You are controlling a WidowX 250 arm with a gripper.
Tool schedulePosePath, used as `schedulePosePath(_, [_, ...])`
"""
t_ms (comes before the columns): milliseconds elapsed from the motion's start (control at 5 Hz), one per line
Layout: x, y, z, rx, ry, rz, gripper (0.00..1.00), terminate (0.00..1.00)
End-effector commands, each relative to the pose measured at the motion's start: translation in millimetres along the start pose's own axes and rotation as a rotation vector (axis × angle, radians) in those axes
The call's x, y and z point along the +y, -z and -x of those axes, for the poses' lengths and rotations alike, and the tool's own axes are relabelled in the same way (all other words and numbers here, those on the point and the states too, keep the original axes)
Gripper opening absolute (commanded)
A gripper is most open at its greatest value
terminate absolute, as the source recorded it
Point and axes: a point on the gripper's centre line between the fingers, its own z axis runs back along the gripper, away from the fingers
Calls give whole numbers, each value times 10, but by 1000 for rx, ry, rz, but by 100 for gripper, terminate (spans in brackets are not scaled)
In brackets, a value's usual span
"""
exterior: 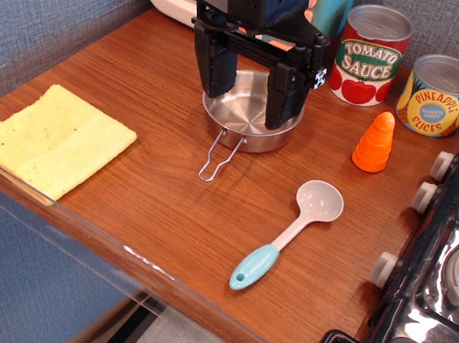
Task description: Move carrot and place on yellow towel
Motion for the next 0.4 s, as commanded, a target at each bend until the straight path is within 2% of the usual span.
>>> schedulePosePath(0, [0, 0, 0, 0, 0, 0, 100, 0])
schedulePosePath(200, [-25, 91, -323, -44, -9, -20, 100, 0])
